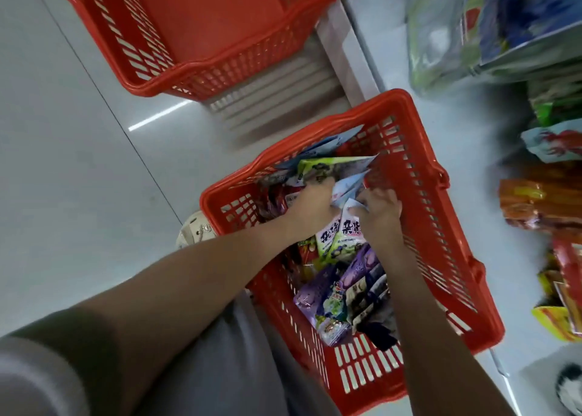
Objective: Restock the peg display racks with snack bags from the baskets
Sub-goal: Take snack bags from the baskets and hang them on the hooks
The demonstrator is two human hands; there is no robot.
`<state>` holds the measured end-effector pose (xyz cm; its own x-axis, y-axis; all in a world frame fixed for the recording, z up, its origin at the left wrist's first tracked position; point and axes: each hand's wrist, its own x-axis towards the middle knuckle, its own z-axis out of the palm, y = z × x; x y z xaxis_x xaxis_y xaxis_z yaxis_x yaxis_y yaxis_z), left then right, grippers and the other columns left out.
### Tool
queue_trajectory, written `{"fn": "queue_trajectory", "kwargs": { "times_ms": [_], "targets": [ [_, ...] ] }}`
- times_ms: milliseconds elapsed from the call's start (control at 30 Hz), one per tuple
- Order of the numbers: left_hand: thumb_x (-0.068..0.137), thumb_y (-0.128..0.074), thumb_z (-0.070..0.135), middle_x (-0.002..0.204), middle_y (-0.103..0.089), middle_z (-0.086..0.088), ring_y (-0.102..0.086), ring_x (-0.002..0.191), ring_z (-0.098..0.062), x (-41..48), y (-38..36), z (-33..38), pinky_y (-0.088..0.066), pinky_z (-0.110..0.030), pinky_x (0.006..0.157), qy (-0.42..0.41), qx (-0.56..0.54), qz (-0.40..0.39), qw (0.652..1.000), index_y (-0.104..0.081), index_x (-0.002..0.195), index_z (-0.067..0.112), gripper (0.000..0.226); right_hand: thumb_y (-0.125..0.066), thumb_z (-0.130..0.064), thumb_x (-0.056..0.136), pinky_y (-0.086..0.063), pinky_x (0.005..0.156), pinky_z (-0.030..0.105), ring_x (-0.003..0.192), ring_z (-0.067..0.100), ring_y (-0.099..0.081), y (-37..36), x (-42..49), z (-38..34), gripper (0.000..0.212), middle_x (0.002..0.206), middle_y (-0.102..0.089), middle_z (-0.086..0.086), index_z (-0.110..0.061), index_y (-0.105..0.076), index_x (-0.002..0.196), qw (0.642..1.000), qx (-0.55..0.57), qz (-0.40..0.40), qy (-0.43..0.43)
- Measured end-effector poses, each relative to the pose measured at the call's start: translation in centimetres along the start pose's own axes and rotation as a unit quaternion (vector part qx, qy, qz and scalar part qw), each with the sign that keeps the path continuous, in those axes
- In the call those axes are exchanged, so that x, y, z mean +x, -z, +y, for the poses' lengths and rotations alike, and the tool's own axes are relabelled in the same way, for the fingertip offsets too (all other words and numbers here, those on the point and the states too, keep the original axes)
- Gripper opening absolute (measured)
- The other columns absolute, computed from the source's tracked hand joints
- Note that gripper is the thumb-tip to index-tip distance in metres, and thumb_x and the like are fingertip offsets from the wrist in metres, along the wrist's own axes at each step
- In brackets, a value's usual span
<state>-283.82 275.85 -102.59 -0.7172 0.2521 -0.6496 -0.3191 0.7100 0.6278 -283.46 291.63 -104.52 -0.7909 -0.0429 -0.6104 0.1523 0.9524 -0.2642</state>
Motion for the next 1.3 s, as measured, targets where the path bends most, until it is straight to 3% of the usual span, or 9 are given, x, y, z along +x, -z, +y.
{"fn": "queue_trajectory", "kwargs": {
  "times_ms": [133,233,367,467,600,767,967,1100,1300],
  "targets": [
    [0.089,-0.059,0.010,0.076,-0.057,-0.014,-0.056,0.077,-0.030,-3.4,3.3,2.8,-0.025,-0.029,0.059,-0.013,0.013,-0.022,1.000,-0.053,0.081,0.002,0.013,-0.069,-0.017,0.084,-0.012,0.077,0.026,0.111,0.028,-0.040,4.8,-4.5,-2.8,0.013,0.099,-0.058,0.005,-0.005,-0.066,0.082,0.997,0.019,0.068,0.016],
    [0.088,-0.064,0.017,0.088,-0.068,-0.018,-0.062,0.086,-0.030,-7.9,10.5,7.0,-0.027,-0.025,0.060,-0.035,0.005,0.001,0.999,-0.064,0.087,-0.001,0.018,-0.071,-0.023,0.079,-0.017,0.085,0.028,0.108,0.023,-0.044,11.3,-8.9,-6.5,0.009,0.098,-0.065,0.000,-0.014,-0.069,0.079,0.986,0.026,0.137,0.092],
    [0.087,-0.067,0.028,0.095,-0.068,-0.016,-0.062,0.092,-0.030,-16.4,23.6,14.7,-0.031,-0.028,0.064,-0.053,0.019,0.027,0.998,-0.061,0.087,0.005,0.024,-0.050,-0.031,0.088,-0.031,0.084,0.027,0.086,0.026,-0.061,23.4,-14.7,-14.2,0.028,0.086,-0.067,0.003,-0.010,-0.067,0.088,0.978,0.071,0.100,0.167],
    [0.087,-0.067,0.025,0.089,-0.070,-0.016,-0.064,0.085,-0.029,-23.4,33.3,20.9,-0.029,-0.025,0.058,-0.093,0.041,0.070,0.992,-0.060,0.082,0.009,0.018,-0.058,-0.011,0.089,-0.037,0.080,0.016,0.090,0.019,-0.059,33.7,-20.0,-20.7,0.017,0.095,-0.067,0.008,-0.004,-0.068,0.101,0.965,0.100,0.133,0.205],
    [0.088,-0.065,0.029,0.082,-0.068,-0.015,-0.063,0.078,-0.031,-32.1,44.9,29.2,-0.027,-0.029,0.053,-0.124,0.107,0.118,0.980,-0.059,0.080,0.006,0.025,-0.051,0.010,0.091,-0.032,0.083,0.009,0.094,-0.006,-0.047,46.7,-26.3,-28.3,0.036,0.115,-0.056,0.008,-0.003,-0.058,0.123,0.956,0.112,0.115,0.246],
    [0.090,-0.062,0.035,0.079,-0.062,-0.011,-0.058,0.082,-0.028,-38.8,56.9,39.0,-0.024,-0.027,0.060,-0.225,0.179,0.202,0.936,-0.060,0.079,0.010,0.027,-0.042,0.000,0.098,-0.026,0.082,0.014,0.123,0.029,-0.046,60.4,-31.8,-35.1,0.044,0.139,-0.046,0.016,-0.006,-0.041,0.141,0.954,0.073,0.130,0.259],
    [0.089,-0.063,0.029,0.065,-0.048,-0.005,-0.051,0.070,-0.027,-41.5,69.8,47.4,-0.017,-0.036,0.057,-0.345,0.240,0.272,0.866,-0.043,0.068,0.012,0.034,-0.054,-0.006,0.083,-0.030,0.072,0.021,0.088,0.025,-0.052,72.3,-33.3,-41.4,0.026,0.091,-0.053,0.007,0.005,-0.063,0.105,0.918,0.008,0.284,0.276],
    [0.088,-0.065,0.028,0.055,-0.039,0.007,-0.047,0.062,-0.023,-42.1,76.6,51.4,-0.020,-0.036,0.052,-0.405,0.250,0.265,0.838,-0.034,0.057,0.022,0.044,-0.066,-0.006,0.082,-0.033,0.088,0.015,0.099,0.023,-0.056,79.3,-34.0,-44.6,0.014,0.104,-0.059,0.015,0.005,-0.066,0.091,0.895,-0.031,0.370,0.246],
    [0.082,-0.070,0.044,0.074,-0.068,-0.009,-0.060,0.071,-0.021,-44.8,83.1,59.1,-0.041,-0.028,0.062,-0.491,0.261,0.219,0.802,-0.068,0.086,0.009,0.035,-0.057,-0.016,0.081,-0.034,0.071,0.025,0.081,0.014,-0.047,87.1,-39.4,-46.5,0.016,0.081,-0.062,0.008,-0.002,-0.063,0.083,0.842,-0.069,0.494,0.207]
  ]
}}
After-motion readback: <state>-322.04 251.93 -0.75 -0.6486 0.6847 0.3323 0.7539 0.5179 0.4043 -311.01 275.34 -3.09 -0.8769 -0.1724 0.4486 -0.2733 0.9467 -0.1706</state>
